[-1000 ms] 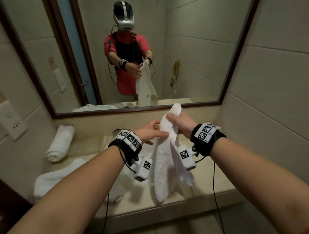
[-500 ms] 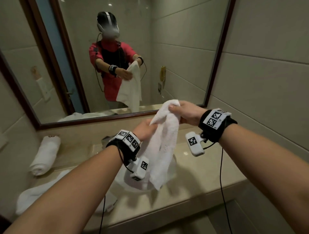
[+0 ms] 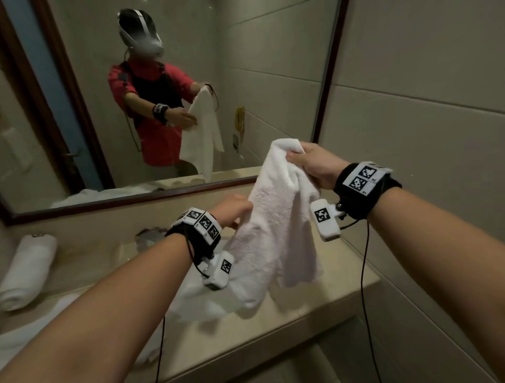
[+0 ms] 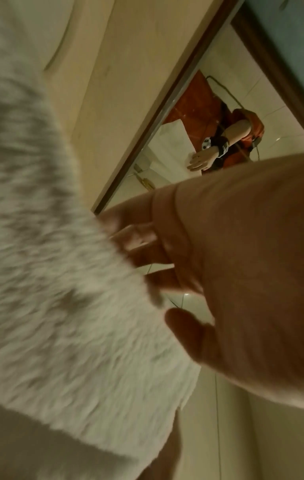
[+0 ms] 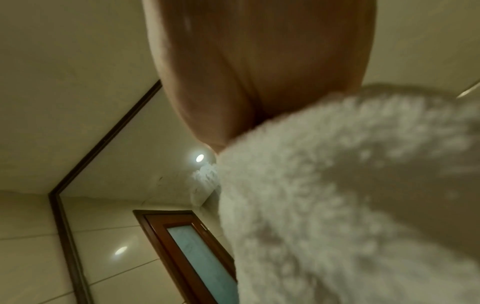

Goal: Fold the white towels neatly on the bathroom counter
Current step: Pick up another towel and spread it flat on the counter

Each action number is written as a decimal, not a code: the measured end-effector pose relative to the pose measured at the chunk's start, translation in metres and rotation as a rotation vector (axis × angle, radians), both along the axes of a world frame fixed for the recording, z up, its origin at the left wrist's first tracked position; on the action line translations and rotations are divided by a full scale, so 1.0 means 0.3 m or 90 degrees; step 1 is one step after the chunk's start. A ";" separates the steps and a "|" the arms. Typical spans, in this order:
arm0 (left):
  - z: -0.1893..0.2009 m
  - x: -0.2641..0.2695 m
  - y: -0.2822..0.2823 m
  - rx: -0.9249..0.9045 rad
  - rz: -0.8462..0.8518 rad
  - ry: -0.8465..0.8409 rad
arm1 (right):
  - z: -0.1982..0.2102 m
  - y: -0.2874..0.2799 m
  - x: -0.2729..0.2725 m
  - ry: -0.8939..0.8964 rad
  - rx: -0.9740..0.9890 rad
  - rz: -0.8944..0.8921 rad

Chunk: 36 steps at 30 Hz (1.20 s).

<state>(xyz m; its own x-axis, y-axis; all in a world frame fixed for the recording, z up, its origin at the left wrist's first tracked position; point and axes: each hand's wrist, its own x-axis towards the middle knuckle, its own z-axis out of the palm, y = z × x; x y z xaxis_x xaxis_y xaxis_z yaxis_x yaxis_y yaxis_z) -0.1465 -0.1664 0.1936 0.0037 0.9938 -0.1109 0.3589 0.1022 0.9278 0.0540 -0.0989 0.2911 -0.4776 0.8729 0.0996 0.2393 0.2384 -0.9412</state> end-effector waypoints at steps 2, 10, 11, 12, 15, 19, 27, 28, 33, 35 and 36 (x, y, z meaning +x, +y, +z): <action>0.002 0.042 0.012 -0.048 -0.053 -0.134 | -0.004 0.006 0.038 -0.050 0.025 -0.006; -0.017 0.193 0.165 0.139 -0.033 -0.084 | -0.022 -0.018 0.207 -0.146 0.054 0.080; -0.022 0.215 0.180 0.146 -0.069 -0.065 | -0.025 -0.019 0.224 -0.154 0.062 0.083; -0.025 0.242 0.193 0.136 -0.107 -0.029 | -0.028 -0.019 0.245 -0.159 0.069 0.077; -0.053 0.337 0.242 0.096 -0.161 0.007 | -0.038 -0.001 0.334 -0.186 0.095 0.040; -0.087 0.423 0.290 0.073 -0.154 0.008 | -0.051 0.023 0.455 -0.235 0.111 -0.010; -0.068 0.611 0.358 -0.030 -0.275 -0.109 | -0.093 0.091 0.653 -0.231 0.108 -0.109; -0.067 0.626 0.367 -0.059 -0.305 -0.148 | -0.093 0.098 0.672 -0.207 0.108 -0.121; -0.065 0.678 0.421 -0.127 -0.362 -0.288 | -0.088 0.147 0.760 -0.036 0.107 -0.191; -0.063 0.679 0.451 -0.140 -0.360 -0.275 | -0.090 0.178 0.790 -0.026 0.116 -0.220; -0.062 0.675 0.466 -0.143 -0.364 -0.246 | -0.092 0.192 0.798 -0.031 0.126 -0.234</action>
<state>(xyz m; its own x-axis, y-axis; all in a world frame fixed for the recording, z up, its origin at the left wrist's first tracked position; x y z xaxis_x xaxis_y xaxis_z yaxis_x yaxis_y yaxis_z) 0.0560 -0.0266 0.1752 0.5967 0.7777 -0.1976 0.0636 0.1997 0.9778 0.2934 -0.0414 0.2636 -0.1464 0.9524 0.2674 0.3855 0.3038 -0.8713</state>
